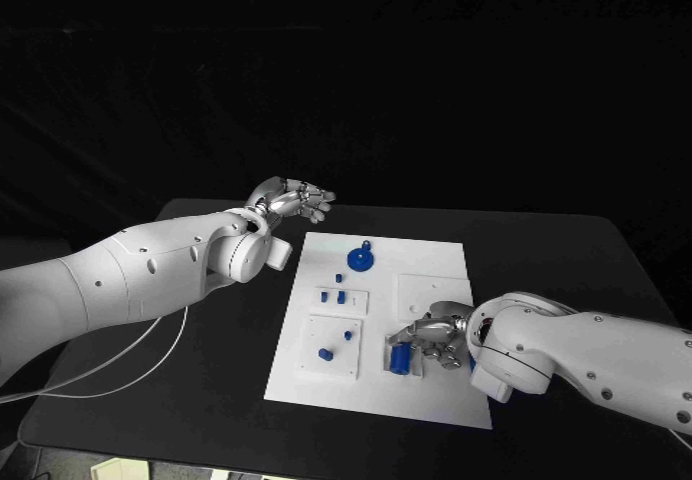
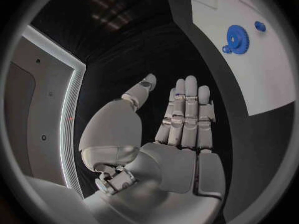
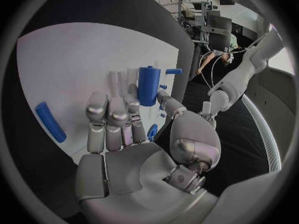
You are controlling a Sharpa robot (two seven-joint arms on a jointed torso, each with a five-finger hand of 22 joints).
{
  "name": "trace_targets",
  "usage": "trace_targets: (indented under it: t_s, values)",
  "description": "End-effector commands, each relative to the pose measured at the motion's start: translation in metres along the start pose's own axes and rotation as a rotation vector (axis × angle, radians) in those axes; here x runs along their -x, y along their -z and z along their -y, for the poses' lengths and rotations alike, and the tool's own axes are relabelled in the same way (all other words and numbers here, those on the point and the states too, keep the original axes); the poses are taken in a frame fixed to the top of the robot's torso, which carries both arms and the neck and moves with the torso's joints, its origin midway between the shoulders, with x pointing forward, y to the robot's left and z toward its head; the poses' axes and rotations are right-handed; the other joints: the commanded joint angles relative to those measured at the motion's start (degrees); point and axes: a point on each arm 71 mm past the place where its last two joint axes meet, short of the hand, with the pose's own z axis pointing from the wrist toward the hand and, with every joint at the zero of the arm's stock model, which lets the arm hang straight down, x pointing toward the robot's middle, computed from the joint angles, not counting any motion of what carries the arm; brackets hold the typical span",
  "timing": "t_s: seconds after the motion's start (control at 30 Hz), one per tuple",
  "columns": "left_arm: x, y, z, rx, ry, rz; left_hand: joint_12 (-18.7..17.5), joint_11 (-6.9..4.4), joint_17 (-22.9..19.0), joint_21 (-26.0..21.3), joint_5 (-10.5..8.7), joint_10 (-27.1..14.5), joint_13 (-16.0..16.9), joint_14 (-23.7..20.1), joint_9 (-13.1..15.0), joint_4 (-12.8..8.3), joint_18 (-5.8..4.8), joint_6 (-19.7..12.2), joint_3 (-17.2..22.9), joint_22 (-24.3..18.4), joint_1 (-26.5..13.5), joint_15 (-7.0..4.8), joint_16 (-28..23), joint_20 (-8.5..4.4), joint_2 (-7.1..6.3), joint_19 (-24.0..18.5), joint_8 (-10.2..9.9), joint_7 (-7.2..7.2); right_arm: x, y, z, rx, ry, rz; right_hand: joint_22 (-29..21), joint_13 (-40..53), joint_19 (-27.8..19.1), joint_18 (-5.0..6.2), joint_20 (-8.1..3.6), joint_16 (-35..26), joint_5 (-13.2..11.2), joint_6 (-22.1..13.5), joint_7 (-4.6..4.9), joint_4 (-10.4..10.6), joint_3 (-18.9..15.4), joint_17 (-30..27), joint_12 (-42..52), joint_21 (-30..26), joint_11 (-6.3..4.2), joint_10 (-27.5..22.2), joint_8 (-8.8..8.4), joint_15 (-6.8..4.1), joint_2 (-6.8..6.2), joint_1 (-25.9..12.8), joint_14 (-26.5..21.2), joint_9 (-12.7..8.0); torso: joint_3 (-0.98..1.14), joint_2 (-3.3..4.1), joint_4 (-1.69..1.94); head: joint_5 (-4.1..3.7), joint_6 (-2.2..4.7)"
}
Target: Assemble the parts on the task board
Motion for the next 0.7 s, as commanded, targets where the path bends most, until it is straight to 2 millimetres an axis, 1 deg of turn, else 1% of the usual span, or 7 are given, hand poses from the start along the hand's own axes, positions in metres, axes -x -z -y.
trace_targets:
  t_s: [0.03,0.07,0.1,0.2,0.37,0.63,0.7]
  values:
    - [-0.0019,-0.0002,0.0014,-0.006,0.009,-0.009,-0.29,-0.06,0.09,-0.20,-0.16,0.52,-0.07,0.29,-0.06,-0.01,1.00,0.10,-0.39,0.07,-0.43,0.07,-0.26,-0.09,-0.05,0.50,-0.02,-0.17,-0.0028,-0.0011,0.0012,-0.006,0.022,-0.008,0.77,0.18,-0.40,4.85,-0.36,-0.04,-0.08,-0.40,0.23,-0.79,-2.00,-0.13,-0.32,0.17,-0.13,-0.25,-0.40,-0.31,0.37,-1.35,-0.27,-0.20,-0.01,0.00,0.00,0.05,-0.01]
    - [-0.0018,-0.0002,0.0014,-0.005,0.009,-0.009,-0.29,-0.06,0.10,-0.20,-0.16,0.52,-0.07,0.29,-0.06,-0.02,1.01,0.10,-0.40,0.08,-0.42,0.07,-0.26,-0.09,-0.05,0.50,-0.03,-0.17,-0.0029,-0.0012,0.0011,-0.006,0.024,-0.008,0.77,0.24,-0.47,4.85,-0.39,-0.05,-0.10,-0.40,0.22,-1.03,-2.88,-0.13,-0.33,0.17,-0.13,-0.27,-0.41,-0.31,0.80,-1.93,-0.30,-0.20,0.01,0.01,0.00,0.09,-0.02]
    - [-0.0018,-0.0002,0.0014,-0.005,0.009,-0.009,-0.30,-0.06,0.10,-0.20,-0.16,0.52,-0.07,0.29,-0.06,-0.02,1.01,0.09,-0.40,0.08,-0.42,0.07,-0.27,-0.09,-0.04,0.50,-0.03,-0.17,-0.0033,-0.0012,0.0008,-0.005,0.026,-0.009,0.80,0.34,-0.64,4.85,-0.52,-0.04,-0.15,-0.43,0.19,-2.12,-4.40,-0.11,-0.38,0.18,-0.19,-0.33,-0.44,-0.35,1.65,-2.40,-0.34,-0.20,0.01,0.01,0.01,0.10,0.00]
    - [-0.0015,-0.0002,0.0013,-0.005,0.008,-0.008,-0.31,-0.06,0.12,-0.21,-0.16,0.51,-0.07,0.28,-0.07,-0.03,1.01,0.09,-0.42,0.08,-0.42,0.07,-0.28,-0.09,-0.04,0.50,-0.03,-0.17,-0.0039,-0.0011,0.0001,-0.001,0.032,-0.012,0.76,0.44,-0.82,4.85,-0.69,-0.11,-0.07,-0.44,0.16,-3.31,-5.63,-0.14,-0.48,0.10,-0.21,-0.36,-0.50,-0.39,2.08,-2.70,-0.41,-0.24,0.01,0.00,0.02,0.11,0.01]
    - [-0.0015,-0.0001,0.0013,-0.004,0.009,-0.008,-0.32,-0.06,0.14,-0.23,-0.15,0.51,-0.08,0.28,-0.07,-0.05,1.02,0.08,-0.45,0.09,-0.40,0.07,-0.30,-0.10,-0.03,0.50,-0.04,-0.17,-0.0039,-0.0009,0.0000,0.004,0.032,-0.009,0.72,0.49,-0.89,4.85,-0.80,-0.17,-0.07,-0.49,0.17,-4.16,-6.20,-0.17,-0.58,0.03,-0.21,-0.39,-0.58,-0.41,1.91,-2.65,-0.44,-0.29,0.00,0.00,-0.01,0.16,-0.02]
    - [-0.0010,-0.0001,0.0011,-0.003,0.008,-0.007,-0.34,-0.06,0.17,-0.25,-0.15,0.50,-0.09,0.27,-0.08,-0.08,1.02,0.06,-0.48,0.10,-0.38,0.07,-0.33,-0.10,-0.03,0.50,-0.05,-0.17,-0.0053,0.0005,-0.0014,0.027,0.041,-0.004,0.63,0.58,-0.94,4.85,-0.96,-0.30,-0.07,-0.61,0.20,-5.33,-7.09,-0.25,-0.72,-0.11,-0.19,-0.43,-0.73,-0.41,0.77,-2.71,-0.45,-0.38,0.03,-0.01,-0.02,0.35,-0.06]
    - [-0.0011,-0.0001,0.0010,-0.002,0.008,-0.007,-0.35,-0.05,0.18,-0.26,-0.15,0.50,-0.09,0.27,-0.08,-0.09,1.02,0.06,-0.50,0.11,-0.38,0.07,-0.35,-0.10,-0.03,0.50,-0.05,-0.17,-0.0056,0.0015,-0.0013,0.039,0.052,-0.005,0.61,0.60,-0.92,4.85,-1.00,-0.31,-0.06,-0.59,0.19,-5.60,-7.23,-0.26,-0.74,-0.13,-0.20,-0.42,-0.73,-0.41,0.65,-2.61,-0.44,-0.38,0.04,0.01,0.00,0.34,-0.03]
